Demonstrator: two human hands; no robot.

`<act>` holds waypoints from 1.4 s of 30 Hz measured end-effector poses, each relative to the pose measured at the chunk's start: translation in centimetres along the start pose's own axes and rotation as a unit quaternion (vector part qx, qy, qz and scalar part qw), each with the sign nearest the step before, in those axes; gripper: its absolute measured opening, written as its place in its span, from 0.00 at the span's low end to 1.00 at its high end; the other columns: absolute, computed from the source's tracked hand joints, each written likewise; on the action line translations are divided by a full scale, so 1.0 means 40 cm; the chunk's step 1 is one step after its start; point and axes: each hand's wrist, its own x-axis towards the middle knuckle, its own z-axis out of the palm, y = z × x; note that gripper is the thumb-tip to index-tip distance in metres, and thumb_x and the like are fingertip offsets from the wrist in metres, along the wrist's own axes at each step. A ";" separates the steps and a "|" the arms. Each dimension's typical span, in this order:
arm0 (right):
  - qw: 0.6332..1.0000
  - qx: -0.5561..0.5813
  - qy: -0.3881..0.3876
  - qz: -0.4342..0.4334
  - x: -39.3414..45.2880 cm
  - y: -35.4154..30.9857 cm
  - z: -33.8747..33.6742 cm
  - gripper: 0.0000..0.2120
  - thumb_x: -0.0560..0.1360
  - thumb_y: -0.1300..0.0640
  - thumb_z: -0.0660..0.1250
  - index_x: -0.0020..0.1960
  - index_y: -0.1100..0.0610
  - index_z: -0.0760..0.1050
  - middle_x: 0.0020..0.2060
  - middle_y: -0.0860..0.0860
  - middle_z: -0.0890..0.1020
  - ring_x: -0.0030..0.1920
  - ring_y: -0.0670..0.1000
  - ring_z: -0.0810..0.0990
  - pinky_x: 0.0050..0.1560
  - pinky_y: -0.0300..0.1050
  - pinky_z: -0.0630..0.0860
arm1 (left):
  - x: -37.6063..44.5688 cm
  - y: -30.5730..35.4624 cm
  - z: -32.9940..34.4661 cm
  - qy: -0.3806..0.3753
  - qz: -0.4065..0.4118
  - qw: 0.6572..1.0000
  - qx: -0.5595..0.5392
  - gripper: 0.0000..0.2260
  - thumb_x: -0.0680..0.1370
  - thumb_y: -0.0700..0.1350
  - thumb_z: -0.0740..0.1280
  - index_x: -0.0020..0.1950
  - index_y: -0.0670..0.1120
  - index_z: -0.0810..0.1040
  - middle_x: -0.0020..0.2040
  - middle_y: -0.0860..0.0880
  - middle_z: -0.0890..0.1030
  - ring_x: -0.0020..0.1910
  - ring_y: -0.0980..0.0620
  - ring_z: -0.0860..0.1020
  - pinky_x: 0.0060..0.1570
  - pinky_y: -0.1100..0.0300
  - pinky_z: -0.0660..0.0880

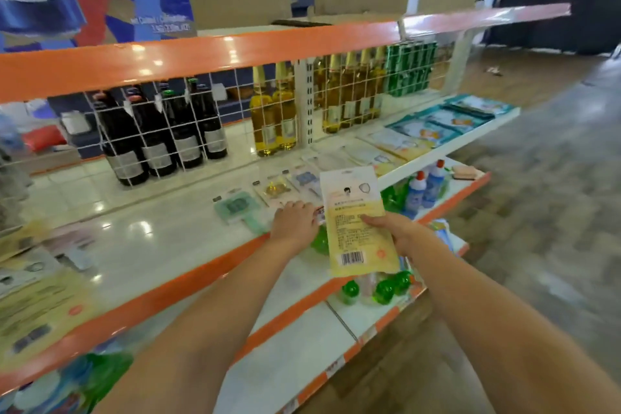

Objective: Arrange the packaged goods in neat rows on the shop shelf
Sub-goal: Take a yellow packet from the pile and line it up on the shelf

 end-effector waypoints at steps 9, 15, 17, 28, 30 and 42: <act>0.989 0.096 0.108 -0.012 -0.095 0.048 -0.205 0.15 0.76 0.62 0.66 0.63 0.60 0.72 0.57 0.60 0.80 0.58 0.63 0.78 0.61 0.65 0.71 | 0.115 0.223 0.040 -0.029 0.160 0.986 -0.019 0.15 0.82 0.48 0.54 0.64 0.45 0.71 0.62 0.45 0.74 0.62 0.44 0.71 0.58 0.50 0.68; 0.971 0.147 0.185 -0.025 -0.168 0.097 -0.314 0.21 0.75 0.60 0.66 0.67 0.60 0.70 0.60 0.61 0.79 0.60 0.63 0.78 0.63 0.67 0.70 | 0.158 0.360 0.066 -0.031 0.243 0.966 -0.083 0.12 0.81 0.49 0.56 0.60 0.46 0.73 0.59 0.46 0.76 0.59 0.46 0.71 0.55 0.53 0.69; 0.965 0.173 0.195 -0.042 -0.200 0.114 -0.326 0.15 0.78 0.61 0.62 0.64 0.60 0.72 0.55 0.59 0.81 0.54 0.61 0.81 0.57 0.63 0.75 | 0.159 0.398 0.075 -0.033 0.265 0.959 -0.099 0.13 0.81 0.49 0.56 0.60 0.45 0.73 0.58 0.46 0.75 0.59 0.45 0.72 0.56 0.51 0.71; 0.908 0.259 0.326 -0.042 -0.331 0.318 -0.338 0.10 0.79 0.59 0.62 0.59 0.58 0.74 0.51 0.56 0.83 0.50 0.57 0.83 0.55 0.59 0.77 | 0.110 0.566 0.164 -0.120 0.288 0.913 -0.265 0.11 0.78 0.46 0.60 0.55 0.44 0.79 0.55 0.43 0.79 0.56 0.42 0.76 0.52 0.51 0.73; 0.896 0.282 0.339 -0.044 -0.354 0.354 -0.329 0.09 0.79 0.60 0.62 0.58 0.58 0.74 0.46 0.54 0.85 0.45 0.55 0.84 0.45 0.54 0.81 | 0.081 0.580 0.183 -0.141 0.292 0.909 -0.261 0.12 0.79 0.46 0.59 0.58 0.43 0.77 0.58 0.43 0.78 0.58 0.42 0.74 0.54 0.52 0.71; 0.872 0.311 0.376 -0.045 -0.467 0.460 -0.307 0.18 0.75 0.60 0.67 0.64 0.63 0.73 0.59 0.61 0.79 0.54 0.61 0.80 0.55 0.62 0.77 | -0.077 0.647 0.232 -0.274 0.253 0.865 -0.337 0.13 0.82 0.50 0.56 0.61 0.45 0.75 0.57 0.48 0.78 0.54 0.49 0.75 0.47 0.58 0.68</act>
